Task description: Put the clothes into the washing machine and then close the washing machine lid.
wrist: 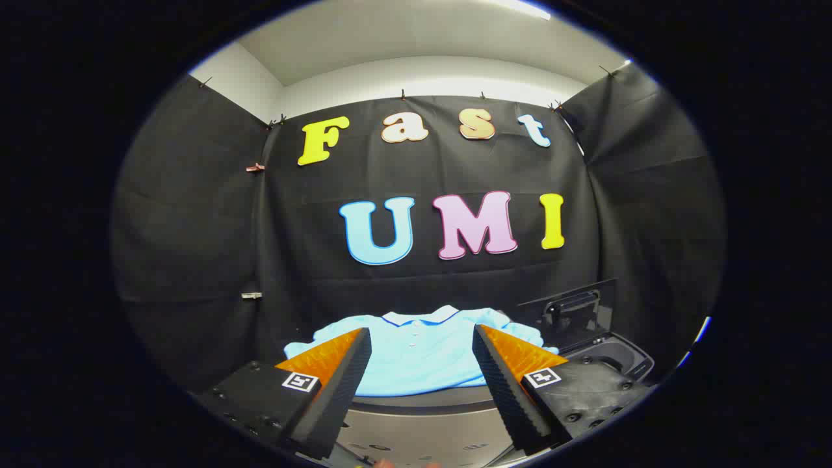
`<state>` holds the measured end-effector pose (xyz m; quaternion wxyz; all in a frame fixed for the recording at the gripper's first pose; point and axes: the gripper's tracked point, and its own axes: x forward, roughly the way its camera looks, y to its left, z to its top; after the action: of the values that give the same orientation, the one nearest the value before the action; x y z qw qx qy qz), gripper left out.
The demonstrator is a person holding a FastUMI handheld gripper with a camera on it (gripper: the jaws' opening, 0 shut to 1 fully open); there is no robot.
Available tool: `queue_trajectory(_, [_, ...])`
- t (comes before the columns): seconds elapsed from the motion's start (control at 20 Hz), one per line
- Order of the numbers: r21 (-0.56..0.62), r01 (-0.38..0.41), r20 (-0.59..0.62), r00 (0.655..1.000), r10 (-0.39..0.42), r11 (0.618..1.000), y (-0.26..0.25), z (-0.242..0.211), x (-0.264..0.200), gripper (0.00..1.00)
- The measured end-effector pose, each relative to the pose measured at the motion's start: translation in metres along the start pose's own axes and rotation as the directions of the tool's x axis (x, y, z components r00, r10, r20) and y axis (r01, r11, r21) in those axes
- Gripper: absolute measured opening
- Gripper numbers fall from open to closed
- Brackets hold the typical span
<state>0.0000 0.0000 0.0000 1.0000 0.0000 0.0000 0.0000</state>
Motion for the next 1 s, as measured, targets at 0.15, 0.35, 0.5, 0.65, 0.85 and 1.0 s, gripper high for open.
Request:
queue_trajectory(0.15, [-0.023, 0.0, 0.003, 1.0, 0.0, 1.0, 0.004, 0.003, 0.0, 0.99])
queue_trajectory(0.35, [-0.025, -0.015, -0.001, 1.0, 0.015, 1.0, 0.008, 0.003, 0.0, 0.99])
queue_trajectory(0.5, [-0.021, -0.019, -0.008, 1.0, 0.019, 1.0, 0.009, 0.002, -0.001, 0.99])
queue_trajectory(0.65, [-0.025, -0.018, -0.014, 1.0, 0.017, 1.0, 0.008, 0.0, -0.001, 0.99])
queue_trajectory(0.85, [-0.027, -0.021, -0.021, 1.0, 0.02, 0.999, 0.011, -0.001, 0.002, 0.99])
queue_trajectory(1.0, [-0.042, -0.021, -0.029, 0.999, 0.02, 0.999, 0.013, -0.002, 0.005, 0.99])
